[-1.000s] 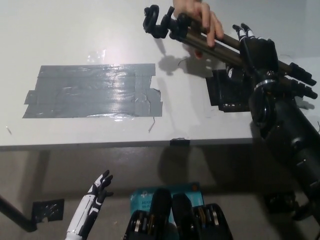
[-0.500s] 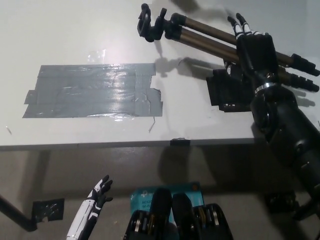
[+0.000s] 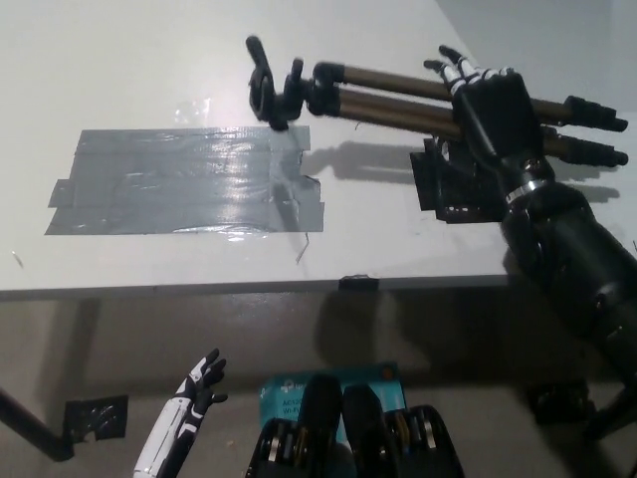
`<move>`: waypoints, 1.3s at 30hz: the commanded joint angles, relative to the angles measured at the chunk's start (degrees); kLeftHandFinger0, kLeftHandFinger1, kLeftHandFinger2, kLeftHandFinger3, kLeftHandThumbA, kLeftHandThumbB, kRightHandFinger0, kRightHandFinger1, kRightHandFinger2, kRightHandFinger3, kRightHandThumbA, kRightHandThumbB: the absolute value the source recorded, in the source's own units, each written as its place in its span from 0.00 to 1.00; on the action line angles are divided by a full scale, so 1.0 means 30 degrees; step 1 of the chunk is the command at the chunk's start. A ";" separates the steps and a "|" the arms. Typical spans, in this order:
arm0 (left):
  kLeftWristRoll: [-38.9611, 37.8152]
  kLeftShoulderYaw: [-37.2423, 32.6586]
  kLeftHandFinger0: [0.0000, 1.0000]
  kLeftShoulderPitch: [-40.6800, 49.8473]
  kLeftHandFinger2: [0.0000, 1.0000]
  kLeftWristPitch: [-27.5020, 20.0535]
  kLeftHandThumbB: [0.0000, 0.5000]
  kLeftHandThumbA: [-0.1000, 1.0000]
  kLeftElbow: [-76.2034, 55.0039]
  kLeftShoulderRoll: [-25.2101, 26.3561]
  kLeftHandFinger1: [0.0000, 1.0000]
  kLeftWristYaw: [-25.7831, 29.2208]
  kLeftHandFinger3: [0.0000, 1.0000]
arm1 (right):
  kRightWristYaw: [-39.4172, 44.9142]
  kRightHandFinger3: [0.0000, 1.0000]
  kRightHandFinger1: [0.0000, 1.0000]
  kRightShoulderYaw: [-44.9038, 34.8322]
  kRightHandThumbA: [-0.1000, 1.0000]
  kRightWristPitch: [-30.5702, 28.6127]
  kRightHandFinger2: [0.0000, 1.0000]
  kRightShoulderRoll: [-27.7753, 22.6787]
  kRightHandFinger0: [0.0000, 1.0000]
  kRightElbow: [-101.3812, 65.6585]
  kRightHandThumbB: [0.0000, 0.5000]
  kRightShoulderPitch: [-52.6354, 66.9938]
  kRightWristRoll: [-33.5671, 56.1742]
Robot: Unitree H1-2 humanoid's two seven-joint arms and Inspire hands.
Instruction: A person hands a tripod to the robot which it grabs with its right hand and places in the middle of the table in front of it
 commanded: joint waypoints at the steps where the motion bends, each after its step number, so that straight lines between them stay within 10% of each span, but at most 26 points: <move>1: 0.0300 0.0025 0.85 -0.0140 1.00 -0.0849 0.54 1.00 -0.0508 0.0176 0.95 0.0196 1.00 | -0.2192 0.70 0.37 -0.0043 0.00 -0.2208 0.77 -0.0311 0.00 0.0488 0.51 -0.1773 0.0196; 5: 0.0315 0.0140 0.84 -0.0054 1.00 -0.0849 0.54 1.00 -0.0681 0.0282 0.94 0.0128 1.00 | -0.1666 0.71 0.40 -0.0379 0.00 -0.3230 0.82 0.0104 0.00 0.1257 0.44 -0.1361 0.1031; 9: -0.0016 0.0094 0.84 0.0226 1.00 -0.0849 0.51 1.00 -0.0657 0.0170 0.94 -0.0029 1.00 | 0.0019 1.00 0.52 -0.0578 0.00 -0.3150 0.98 0.0005 0.09 0.0793 0.53 -0.0604 0.1478; 11: -0.0025 0.0124 0.84 0.0208 1.00 -0.0848 0.53 1.00 -0.0716 0.0188 0.94 -0.0126 1.00 | 0.2692 1.00 0.99 -0.0803 0.23 -0.2727 1.00 -0.0181 0.64 0.0244 0.59 -0.0325 0.2220; 13: 0.0035 0.0170 0.84 0.0190 1.00 -0.0814 0.54 1.00 -0.0795 0.0230 0.94 -0.0148 1.00 | 0.5186 1.00 1.00 -0.1078 0.35 -0.2389 1.00 -0.0325 1.00 -0.0275 0.69 -0.0198 0.3051; 24: 0.0121 0.0092 0.83 -0.0220 1.00 -0.0724 0.51 1.00 -0.1014 0.0336 0.91 -0.0305 1.00 | 1.1572 1.00 1.00 -0.2218 0.48 -0.1069 1.00 -0.1871 1.00 -0.5800 0.81 0.1294 0.5732; 32: 0.0067 0.0055 0.83 -0.0691 1.00 -0.0572 0.52 1.00 -0.0913 0.0538 0.90 -0.0542 1.00 | 1.9906 1.00 1.00 -0.3503 0.75 0.3059 1.00 -0.3484 1.00 -1.3347 1.00 0.1920 1.3349; 39: -0.0161 0.0091 0.80 -0.0976 1.00 -0.0584 0.50 1.00 -0.0738 0.0533 0.89 -0.0642 1.00 | 2.4992 1.00 1.00 -0.5295 0.68 0.8403 1.00 -0.6108 1.00 -1.8954 1.00 0.0009 2.1871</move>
